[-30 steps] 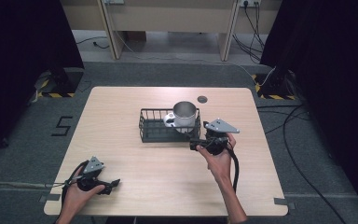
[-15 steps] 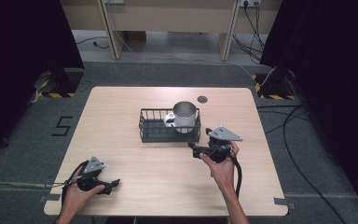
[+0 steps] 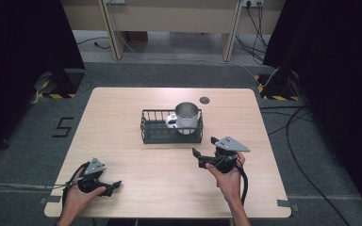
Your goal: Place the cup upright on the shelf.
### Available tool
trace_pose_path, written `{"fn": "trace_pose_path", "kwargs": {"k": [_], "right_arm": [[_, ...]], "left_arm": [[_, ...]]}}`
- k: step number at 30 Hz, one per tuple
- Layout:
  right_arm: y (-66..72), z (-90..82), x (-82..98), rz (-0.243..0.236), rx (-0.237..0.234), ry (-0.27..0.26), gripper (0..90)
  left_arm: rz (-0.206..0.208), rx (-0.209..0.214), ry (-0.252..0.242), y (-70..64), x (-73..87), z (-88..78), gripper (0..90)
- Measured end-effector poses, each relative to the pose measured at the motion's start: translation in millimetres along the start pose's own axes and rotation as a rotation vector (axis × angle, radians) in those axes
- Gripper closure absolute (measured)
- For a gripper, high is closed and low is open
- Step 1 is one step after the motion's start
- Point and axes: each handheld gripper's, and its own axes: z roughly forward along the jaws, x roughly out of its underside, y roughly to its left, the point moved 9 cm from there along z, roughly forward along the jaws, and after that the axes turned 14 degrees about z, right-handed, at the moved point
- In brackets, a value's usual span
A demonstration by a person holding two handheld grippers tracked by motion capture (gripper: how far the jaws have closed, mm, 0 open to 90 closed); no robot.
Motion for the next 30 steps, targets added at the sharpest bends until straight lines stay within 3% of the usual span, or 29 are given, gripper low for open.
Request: {"fn": "trace_pose_path", "kwargs": {"k": [30], "right_arm": [[-12.2, -13.1, 53.8, -0.005, 0.018, 0.079, 15.3]], "left_arm": [[0.000, -0.001, -0.001, 0.1, 0.0, 0.1, 0.0]]}}
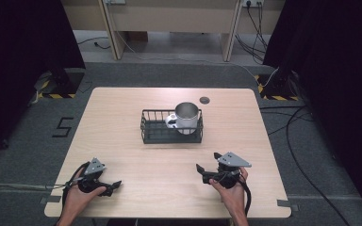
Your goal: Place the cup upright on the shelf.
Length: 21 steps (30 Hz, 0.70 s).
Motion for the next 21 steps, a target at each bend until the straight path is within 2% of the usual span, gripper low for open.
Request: {"fn": "trace_pose_path", "kwargs": {"k": [4, 5, 12, 21], "right_arm": [[-0.6, -0.9, 5.2, 0.005, 0.000, 0.013, 15.2], [-1.4, -2.0, 7.9, -0.019, 0.016, 0.025, 15.2], [-0.9, -2.8, 17.7, -0.014, 0.006, 0.044, 15.3], [-8.1, -4.3, 33.5, -0.001, 0.023, 0.082, 15.3]], "left_arm": [[0.000, 0.000, 0.000, 0.0, 0.0, 0.0, 0.0], [0.000, 0.000, -0.001, 0.0, 0.0, 0.0, 0.0], [0.000, 0.000, 0.000, 0.0, 0.0, 0.0, 0.0], [0.000, 0.001, 0.001, 0.0, 0.1, -0.1, 0.0]]}}
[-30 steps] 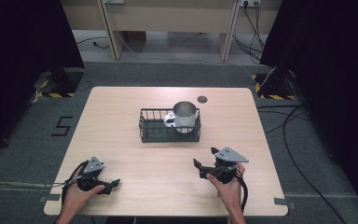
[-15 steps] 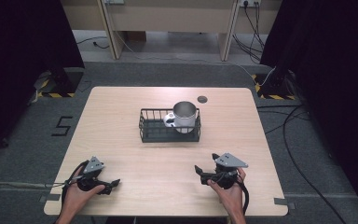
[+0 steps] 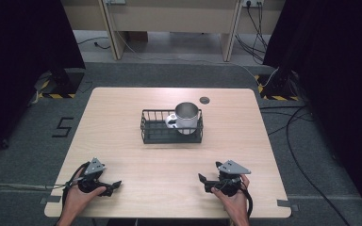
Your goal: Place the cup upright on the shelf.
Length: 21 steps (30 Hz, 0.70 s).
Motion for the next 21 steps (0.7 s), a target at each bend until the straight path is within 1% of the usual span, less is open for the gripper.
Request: {"fn": "trace_pose_path", "kwargs": {"k": [1, 7, 16, 20, 21], "right_arm": [[-1.2, -0.4, 1.8, -0.006, 0.004, 0.005, 15.3], [-2.8, -1.4, 5.9, -0.003, 0.003, 0.014, 15.3], [-1.4, -1.7, 12.7, 0.005, -0.001, 0.033, 15.3], [-1.0, -2.2, 15.0, 0.002, -0.004, 0.040, 15.3], [-1.3, -2.8, 16.5, -0.005, -0.001, 0.044, 15.3]], "left_arm": [[0.000, 0.000, 0.000, 0.0, 0.0, 0.0, 0.0], [0.000, 0.000, 0.000, 0.0, 0.0, 0.0, 0.0], [-0.001, 0.000, 0.000, 0.0, 0.0, 0.0, 0.0], [0.000, -0.001, -0.001, 0.0, -0.1, 0.1, 0.0], [0.000, -0.001, -0.001, 0.0, -0.1, 0.1, 0.0]]}}
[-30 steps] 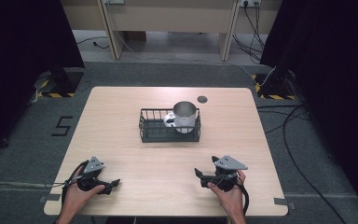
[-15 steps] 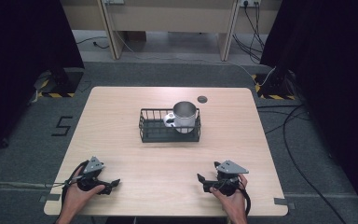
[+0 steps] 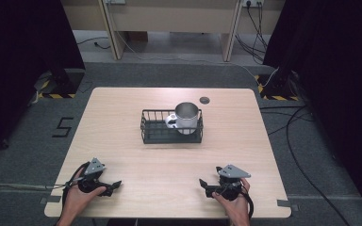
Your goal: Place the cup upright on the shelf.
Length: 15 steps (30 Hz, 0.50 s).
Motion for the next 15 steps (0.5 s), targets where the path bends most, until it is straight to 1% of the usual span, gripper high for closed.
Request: {"fn": "trace_pose_path", "kwargs": {"k": [9, 10, 15], "right_arm": [[0.9, -3.0, 7.5, -0.003, 0.003, 0.025, 15.2], [1.0, -3.5, 10.3, -0.003, 0.007, 0.039, 15.2], [0.7, -3.7, 14.7, -0.015, 0.021, 0.065, 15.2]], "left_arm": [[0.000, 0.000, -0.001, 0.0, 0.0, 0.0, 0.0], [0.000, 0.001, 0.000, -0.1, 0.0, 0.0, 0.0], [-0.001, 0.000, -0.001, 0.0, -0.1, 0.0, 0.0]]}}
